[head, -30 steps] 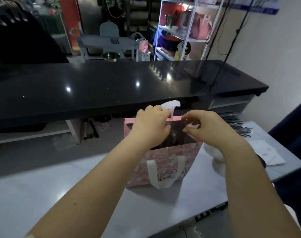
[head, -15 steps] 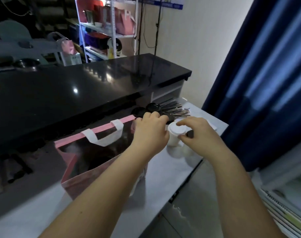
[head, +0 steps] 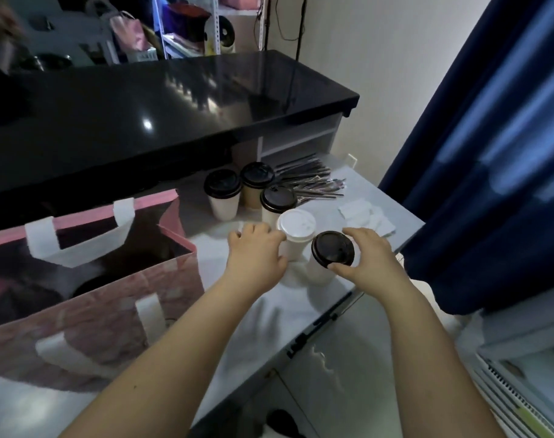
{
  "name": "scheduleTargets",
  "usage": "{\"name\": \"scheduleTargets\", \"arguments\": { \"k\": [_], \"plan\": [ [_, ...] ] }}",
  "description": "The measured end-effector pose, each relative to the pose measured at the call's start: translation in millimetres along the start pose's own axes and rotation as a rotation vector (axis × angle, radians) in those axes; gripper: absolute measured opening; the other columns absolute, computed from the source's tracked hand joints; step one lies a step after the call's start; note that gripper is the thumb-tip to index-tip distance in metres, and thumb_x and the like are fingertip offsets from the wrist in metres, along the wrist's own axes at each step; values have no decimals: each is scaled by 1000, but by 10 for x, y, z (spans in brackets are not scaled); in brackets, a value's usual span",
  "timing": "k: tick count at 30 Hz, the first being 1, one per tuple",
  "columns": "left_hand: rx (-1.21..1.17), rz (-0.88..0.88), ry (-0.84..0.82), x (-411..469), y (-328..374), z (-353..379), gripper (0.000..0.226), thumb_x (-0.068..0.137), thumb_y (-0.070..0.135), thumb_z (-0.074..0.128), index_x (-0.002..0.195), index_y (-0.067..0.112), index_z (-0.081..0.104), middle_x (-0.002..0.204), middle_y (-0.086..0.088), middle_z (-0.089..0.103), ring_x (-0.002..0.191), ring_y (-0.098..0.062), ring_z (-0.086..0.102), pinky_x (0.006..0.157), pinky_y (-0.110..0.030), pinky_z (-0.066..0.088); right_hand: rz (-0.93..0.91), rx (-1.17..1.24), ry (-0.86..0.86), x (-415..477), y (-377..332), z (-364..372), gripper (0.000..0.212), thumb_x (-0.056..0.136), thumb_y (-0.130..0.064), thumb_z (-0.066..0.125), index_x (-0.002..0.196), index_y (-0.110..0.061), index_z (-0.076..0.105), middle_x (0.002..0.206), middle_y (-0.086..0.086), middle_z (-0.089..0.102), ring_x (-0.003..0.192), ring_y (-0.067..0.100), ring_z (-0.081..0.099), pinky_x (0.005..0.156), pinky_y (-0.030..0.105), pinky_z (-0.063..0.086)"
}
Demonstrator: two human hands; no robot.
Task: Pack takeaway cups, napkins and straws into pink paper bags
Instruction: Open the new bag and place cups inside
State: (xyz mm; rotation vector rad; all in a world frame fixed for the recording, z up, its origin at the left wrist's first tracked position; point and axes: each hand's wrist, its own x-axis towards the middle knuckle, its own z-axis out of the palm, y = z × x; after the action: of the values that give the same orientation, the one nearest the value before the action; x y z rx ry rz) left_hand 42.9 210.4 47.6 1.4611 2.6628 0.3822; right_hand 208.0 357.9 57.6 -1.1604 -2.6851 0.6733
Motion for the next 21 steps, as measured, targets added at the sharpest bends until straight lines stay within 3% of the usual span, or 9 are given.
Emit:
{"name": "scheduleTargets", "arguments": {
  "k": [5,11,14,17,21],
  "plan": [
    [-69,-130,-22,94,146,319,40,89,40,53,128,30,55,128,3,51,123,-23,40,98,-42,29,-62,-60,-129,353,125,269,96,69,-53,75,147,-28,25,144,0,30,129,28,30,103,42,36],
    [-130,-243,40,87,262,456,39,89,41,56,127,29,56,130,5,52,125,-21,39,99,-39,30,-192,-52,-268,502,281,229,82,73,-39,73,142,-29,29,139,1,30,126,26,29,98,38,39],
    [-198,-261,121,120,342,352,40,88,35,61,127,26,59,129,3,54,123,-22,40,98,-38,33,-271,19,-318,541,338,-72,80,71,-37,74,139,-35,31,138,-8,32,127,18,26,98,34,36],
    [-206,-224,284,192,379,40,36,86,30,67,121,21,65,123,0,60,118,-27,46,96,-38,38,-356,133,-277,571,311,-529,82,66,-46,76,136,-45,34,125,-22,35,122,10,30,98,32,35],
    [-196,-210,553,222,252,-539,33,83,30,65,113,19,69,115,-2,65,111,-29,52,95,-43,42,-470,270,-36,631,161,-1067,86,58,-61,71,136,-52,36,130,-22,40,128,13,38,104,39,41]
  ]
}}
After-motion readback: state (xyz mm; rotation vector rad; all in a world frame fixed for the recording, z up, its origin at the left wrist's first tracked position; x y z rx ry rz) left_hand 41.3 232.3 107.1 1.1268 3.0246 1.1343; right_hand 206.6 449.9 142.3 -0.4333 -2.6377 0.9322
